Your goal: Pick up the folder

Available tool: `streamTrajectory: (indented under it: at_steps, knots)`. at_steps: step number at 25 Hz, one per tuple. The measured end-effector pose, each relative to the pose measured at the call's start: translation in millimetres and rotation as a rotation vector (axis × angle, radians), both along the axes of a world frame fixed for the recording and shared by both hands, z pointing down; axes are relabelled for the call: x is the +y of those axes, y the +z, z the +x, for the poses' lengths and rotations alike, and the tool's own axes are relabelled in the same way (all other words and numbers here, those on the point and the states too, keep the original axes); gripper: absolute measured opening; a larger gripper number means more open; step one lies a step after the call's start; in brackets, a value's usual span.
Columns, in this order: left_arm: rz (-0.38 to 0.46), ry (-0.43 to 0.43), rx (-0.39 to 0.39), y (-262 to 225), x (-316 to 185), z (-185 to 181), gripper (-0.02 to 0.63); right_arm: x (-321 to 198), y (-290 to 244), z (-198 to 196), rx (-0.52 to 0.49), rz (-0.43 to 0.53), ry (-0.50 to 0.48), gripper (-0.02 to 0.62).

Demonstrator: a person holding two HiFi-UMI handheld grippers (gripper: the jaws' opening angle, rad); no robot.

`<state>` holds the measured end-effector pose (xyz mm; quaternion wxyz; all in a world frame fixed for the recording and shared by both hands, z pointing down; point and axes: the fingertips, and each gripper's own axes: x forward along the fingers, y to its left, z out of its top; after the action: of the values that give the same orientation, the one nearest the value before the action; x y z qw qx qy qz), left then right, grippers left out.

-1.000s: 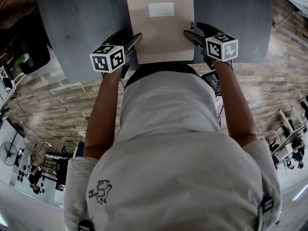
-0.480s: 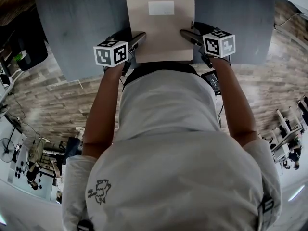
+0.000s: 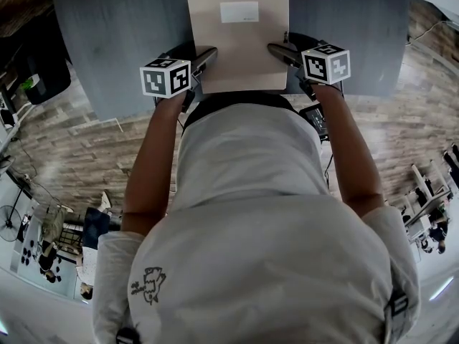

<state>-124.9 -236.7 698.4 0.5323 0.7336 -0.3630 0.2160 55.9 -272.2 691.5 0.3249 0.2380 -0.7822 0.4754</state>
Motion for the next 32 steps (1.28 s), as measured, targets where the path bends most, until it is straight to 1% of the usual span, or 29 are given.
streamTrajectory:
  at_steps: [5, 8, 15, 25, 32]
  knots:
    - [-0.006, 0.004, -0.005, -3.1, 3.7, 1.3, 0.290, 1.7, -4.0, -1.1, 0.014, 0.003, -0.016, 0.302]
    - [0.000, 0.009, -0.014, -5.4, 8.6, -0.2, 0.290, 4.0, -7.9, -3.0, 0.022, 0.022, -0.021, 0.302]
    - [0.034, 0.019, -0.033, -21.1, 12.5, -3.9, 0.287, 9.0, -23.7, -7.0, 0.023, 0.053, -0.008, 0.295]
    - [0.126, 0.039, -0.083, -56.8, 15.4, -20.5, 0.282, 18.2, -51.0, -19.7, 0.011, 0.132, 0.032, 0.287]
    - [0.211, 0.037, -0.093, -90.8, 17.9, -33.5, 0.281, 21.7, -90.4, -31.9, 0.005, 0.244, 0.061, 0.282]
